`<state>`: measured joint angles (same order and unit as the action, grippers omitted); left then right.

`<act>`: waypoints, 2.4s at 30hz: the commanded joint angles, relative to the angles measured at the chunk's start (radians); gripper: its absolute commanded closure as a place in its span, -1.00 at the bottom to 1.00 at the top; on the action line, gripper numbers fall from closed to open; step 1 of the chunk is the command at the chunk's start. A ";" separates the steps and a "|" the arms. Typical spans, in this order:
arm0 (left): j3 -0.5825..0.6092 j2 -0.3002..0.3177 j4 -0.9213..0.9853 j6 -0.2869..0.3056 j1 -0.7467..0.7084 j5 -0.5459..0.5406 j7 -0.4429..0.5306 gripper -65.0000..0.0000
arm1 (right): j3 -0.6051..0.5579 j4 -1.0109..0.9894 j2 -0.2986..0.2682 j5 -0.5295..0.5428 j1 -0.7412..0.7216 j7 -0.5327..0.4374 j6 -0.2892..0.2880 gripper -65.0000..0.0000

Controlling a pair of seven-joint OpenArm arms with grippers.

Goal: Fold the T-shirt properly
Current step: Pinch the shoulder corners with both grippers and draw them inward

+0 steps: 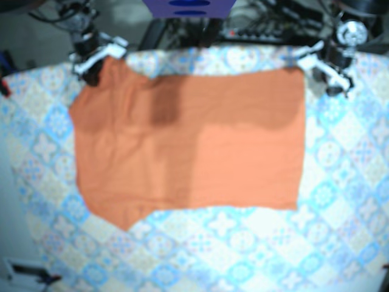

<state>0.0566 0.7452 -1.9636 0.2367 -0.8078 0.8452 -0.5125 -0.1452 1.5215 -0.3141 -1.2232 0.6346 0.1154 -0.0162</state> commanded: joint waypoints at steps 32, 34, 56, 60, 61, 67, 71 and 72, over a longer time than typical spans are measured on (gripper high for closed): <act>0.085 -0.002 0.234 -0.018 0.113 -0.059 0.001 0.17 | 0.002 -0.046 0.017 0.004 -0.012 0.027 -0.001 1.00; 0.098 0.000 0.252 -0.018 0.121 -0.073 0.001 0.17 | 0.002 -0.046 0.017 0.004 -0.012 0.027 -0.001 1.00; 0.291 -0.057 0.361 -0.018 0.247 -0.065 -0.004 0.17 | 0.002 -0.045 0.017 0.004 -0.012 0.030 -0.001 1.00; 0.329 -0.059 0.361 -0.018 0.249 -0.065 -0.005 0.17 | 0.002 -0.045 0.017 0.004 -0.012 0.030 -0.001 1.00; 0.334 -0.060 0.361 -0.018 0.249 -0.065 -0.005 0.17 | 0.002 -0.045 0.017 0.004 -0.012 0.030 -0.001 1.00; 0.372 -0.062 0.353 -0.018 0.252 -0.065 -0.007 0.17 | 0.002 -0.045 0.017 0.004 -0.012 0.030 -0.001 1.00; 0.377 -0.063 0.336 -0.018 0.252 -0.065 -0.007 0.17 | 0.002 -0.045 0.017 0.004 -0.012 0.030 -0.001 1.00; 0.377 -0.071 0.329 -0.018 0.252 -0.065 -0.007 0.17 | 0.002 -0.045 0.017 0.004 -0.012 0.030 -0.001 1.00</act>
<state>0.4171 0.6876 -1.6207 0.2001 -0.5514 0.8219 -0.6167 -0.1459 1.4704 -0.2878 -1.2232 0.6147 0.1429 -0.0113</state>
